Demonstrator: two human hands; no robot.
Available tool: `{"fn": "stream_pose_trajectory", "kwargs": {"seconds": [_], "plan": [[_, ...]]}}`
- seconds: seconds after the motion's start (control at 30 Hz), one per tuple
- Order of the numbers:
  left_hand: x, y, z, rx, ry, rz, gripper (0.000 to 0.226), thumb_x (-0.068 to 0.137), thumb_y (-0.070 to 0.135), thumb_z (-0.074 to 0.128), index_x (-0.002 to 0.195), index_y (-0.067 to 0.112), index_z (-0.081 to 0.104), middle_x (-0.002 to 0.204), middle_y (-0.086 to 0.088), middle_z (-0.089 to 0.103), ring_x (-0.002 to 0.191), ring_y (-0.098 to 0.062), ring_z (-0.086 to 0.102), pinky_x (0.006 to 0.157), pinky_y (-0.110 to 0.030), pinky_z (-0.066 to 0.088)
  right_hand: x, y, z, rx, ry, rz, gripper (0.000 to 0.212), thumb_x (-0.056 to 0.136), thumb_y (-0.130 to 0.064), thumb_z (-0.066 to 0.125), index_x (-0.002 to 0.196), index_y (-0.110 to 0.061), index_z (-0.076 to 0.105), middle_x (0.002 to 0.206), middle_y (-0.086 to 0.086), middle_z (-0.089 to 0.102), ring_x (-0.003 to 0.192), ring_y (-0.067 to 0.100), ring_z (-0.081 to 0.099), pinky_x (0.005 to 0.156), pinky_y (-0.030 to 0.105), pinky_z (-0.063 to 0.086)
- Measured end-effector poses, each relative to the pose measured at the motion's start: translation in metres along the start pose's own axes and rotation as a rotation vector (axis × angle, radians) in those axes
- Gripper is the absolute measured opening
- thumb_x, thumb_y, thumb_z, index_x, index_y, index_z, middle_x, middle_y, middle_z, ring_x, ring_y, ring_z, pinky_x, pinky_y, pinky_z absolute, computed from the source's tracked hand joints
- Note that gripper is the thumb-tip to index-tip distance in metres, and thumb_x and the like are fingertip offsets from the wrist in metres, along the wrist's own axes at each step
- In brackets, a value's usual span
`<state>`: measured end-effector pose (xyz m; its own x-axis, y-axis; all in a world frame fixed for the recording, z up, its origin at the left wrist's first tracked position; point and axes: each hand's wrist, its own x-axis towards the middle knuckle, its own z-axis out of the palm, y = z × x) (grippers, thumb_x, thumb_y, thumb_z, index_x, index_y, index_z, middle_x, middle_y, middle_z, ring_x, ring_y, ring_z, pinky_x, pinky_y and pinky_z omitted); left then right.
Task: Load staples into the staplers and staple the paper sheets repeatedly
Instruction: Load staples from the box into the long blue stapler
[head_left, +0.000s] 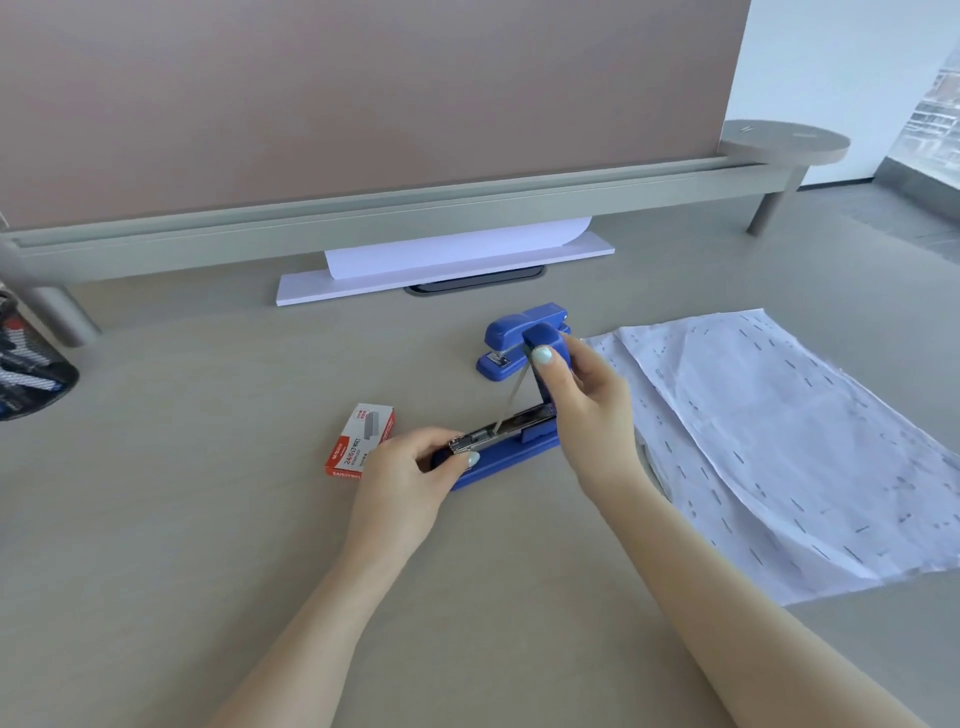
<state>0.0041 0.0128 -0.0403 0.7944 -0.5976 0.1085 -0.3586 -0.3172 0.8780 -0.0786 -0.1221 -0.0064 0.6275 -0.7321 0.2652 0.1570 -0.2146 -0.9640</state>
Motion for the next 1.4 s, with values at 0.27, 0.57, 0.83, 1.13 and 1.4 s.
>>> {"fn": "stream_pose_trajectory", "kwargs": {"seconds": [0.27,0.57,0.83,1.13,1.4], "plan": [[0.0,-0.003,0.001,0.002,0.008,-0.014,0.012,0.079,0.014,0.067,0.086,0.023,0.072,0.078,0.011,0.072,0.077,-0.007,0.064,0.063,-0.012,0.044,0.019,0.008,-0.034,0.166,0.163,0.265,0.041,0.092,-0.048,0.043,0.075,-0.021,0.069,0.096,0.016,0.072,0.097,0.023,0.067,0.094,0.047,0.05],[-0.001,-0.004,0.003,0.055,0.03,0.032,0.011,0.08,0.017,0.065,0.088,0.023,0.07,0.079,0.006,0.071,0.08,-0.012,0.064,0.063,-0.014,0.043,0.026,0.034,-0.069,-0.335,0.316,0.102,0.028,0.098,-0.028,0.035,0.107,-0.022,0.061,0.088,-0.006,0.062,0.085,0.017,0.057,0.074,0.028,0.042],[-0.006,0.0,-0.005,0.252,0.142,0.259,0.055,0.084,0.026,0.062,0.134,0.02,0.039,0.125,0.01,0.048,0.119,-0.006,0.042,0.089,-0.009,0.027,0.03,0.055,-0.082,-0.565,0.294,0.199,0.033,0.091,-0.013,0.037,0.107,-0.017,0.065,0.067,-0.001,0.055,0.059,0.018,0.046,0.054,0.027,0.033],[0.007,-0.035,-0.04,0.55,0.164,-0.026,0.07,0.083,0.033,0.061,0.141,0.02,0.025,0.13,-0.005,0.05,0.116,-0.029,0.042,0.096,-0.039,0.033,0.027,0.048,-0.074,-0.718,0.336,0.022,0.034,0.09,-0.012,0.043,0.121,-0.021,0.054,0.131,0.0,0.046,0.087,0.024,0.054,0.072,0.029,0.037],[-0.001,-0.016,-0.033,0.033,0.158,0.286,0.053,0.085,0.017,0.061,0.124,0.043,0.037,0.117,0.023,0.047,0.11,0.005,0.044,0.086,-0.002,0.034,-0.011,0.001,-0.014,-0.384,0.033,-0.076,0.017,0.089,-0.02,0.054,0.102,-0.03,0.06,0.089,-0.019,0.059,0.066,0.001,0.052,0.061,0.009,0.041]]}}
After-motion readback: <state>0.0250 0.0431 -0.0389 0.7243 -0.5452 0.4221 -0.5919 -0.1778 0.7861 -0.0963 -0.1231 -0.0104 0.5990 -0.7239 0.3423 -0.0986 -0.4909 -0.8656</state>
